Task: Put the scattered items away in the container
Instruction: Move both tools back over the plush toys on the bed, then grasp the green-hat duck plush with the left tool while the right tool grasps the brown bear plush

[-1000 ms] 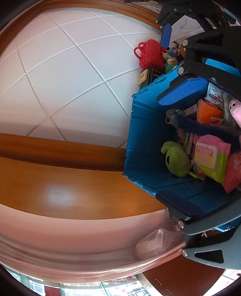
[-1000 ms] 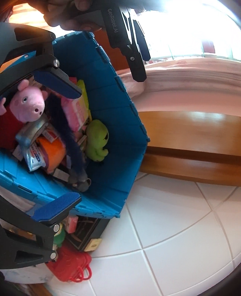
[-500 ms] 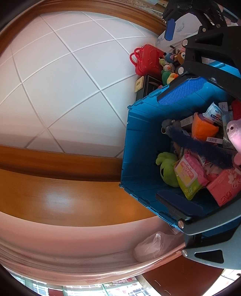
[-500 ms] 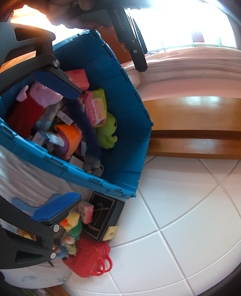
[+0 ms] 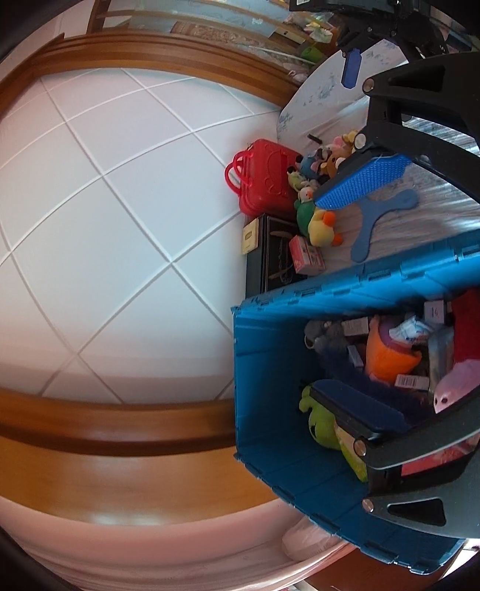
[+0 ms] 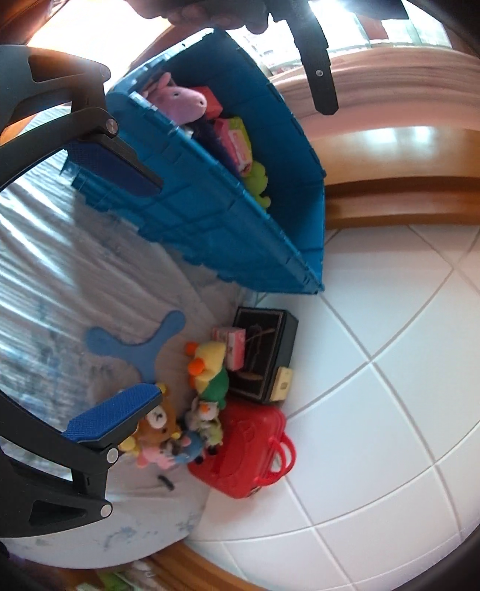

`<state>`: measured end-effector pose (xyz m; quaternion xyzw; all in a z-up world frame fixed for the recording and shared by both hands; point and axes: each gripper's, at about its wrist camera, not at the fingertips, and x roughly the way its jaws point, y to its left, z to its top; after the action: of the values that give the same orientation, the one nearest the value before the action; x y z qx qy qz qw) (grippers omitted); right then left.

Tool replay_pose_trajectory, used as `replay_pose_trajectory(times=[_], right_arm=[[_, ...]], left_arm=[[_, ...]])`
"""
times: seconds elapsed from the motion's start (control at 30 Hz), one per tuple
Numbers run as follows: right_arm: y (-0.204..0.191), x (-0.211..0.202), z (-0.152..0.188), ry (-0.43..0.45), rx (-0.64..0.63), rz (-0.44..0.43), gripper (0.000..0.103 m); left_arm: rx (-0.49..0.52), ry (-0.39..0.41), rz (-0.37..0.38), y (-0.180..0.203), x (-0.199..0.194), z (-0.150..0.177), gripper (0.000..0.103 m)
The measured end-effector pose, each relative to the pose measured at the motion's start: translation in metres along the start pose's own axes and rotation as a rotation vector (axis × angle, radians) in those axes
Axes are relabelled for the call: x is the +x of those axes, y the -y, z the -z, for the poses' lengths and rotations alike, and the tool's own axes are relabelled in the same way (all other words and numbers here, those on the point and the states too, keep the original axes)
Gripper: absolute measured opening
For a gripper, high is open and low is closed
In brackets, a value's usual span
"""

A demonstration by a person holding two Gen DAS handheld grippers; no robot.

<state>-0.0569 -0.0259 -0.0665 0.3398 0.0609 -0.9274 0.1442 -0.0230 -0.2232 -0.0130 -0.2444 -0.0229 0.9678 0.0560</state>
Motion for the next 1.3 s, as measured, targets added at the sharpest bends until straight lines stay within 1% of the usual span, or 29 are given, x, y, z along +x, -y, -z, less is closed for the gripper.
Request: replay_pose_trajectory(times=[0.13,0.3,0.5,0.67,0.83,0.97,1.1,1.2,1.3], right_arm=[[0.046,-0.005,0.021,-0.030,0.058,0.043,0.103],[0.094,-0.008,0.043,-0.055,0.112,0.080,0.103],[0.142,-0.008,0.063,-0.074,0.148,0.105,0.103],[0.179,0.005,0.081,-0.103,0.166,0.114,0.102],[0.208,0.037,0.088,-0.123,0.165,0.110,0.103],[0.224,0.074,0.085,-0.135,0.163,0.096,0.103],[0.235,0.123,0.078,-0.156,0.143,0.092,0.103],[0.241,0.161,0.075,-0.176,0.125,0.087,0.103],[0.248,0.198,0.079,-0.215,0.115,0.095,0.103]], left_arm=[[0.041,-0.036,0.055,0.050,0.019,0.004,0.094],[0.081,-0.081,0.094,0.101,0.042,0.011,0.094],[0.115,-0.142,0.103,0.147,0.074,0.024,0.094],[0.138,-0.199,0.086,0.173,0.115,0.034,0.094],[0.179,-0.226,0.058,0.187,0.171,0.039,0.094],[0.206,-0.247,0.049,0.196,0.222,0.040,0.094],[0.240,-0.280,0.033,0.204,0.272,0.048,0.094],[0.242,-0.319,0.037,0.204,0.313,0.055,0.094],[0.246,-0.334,0.039,0.202,0.348,0.059,0.094]])
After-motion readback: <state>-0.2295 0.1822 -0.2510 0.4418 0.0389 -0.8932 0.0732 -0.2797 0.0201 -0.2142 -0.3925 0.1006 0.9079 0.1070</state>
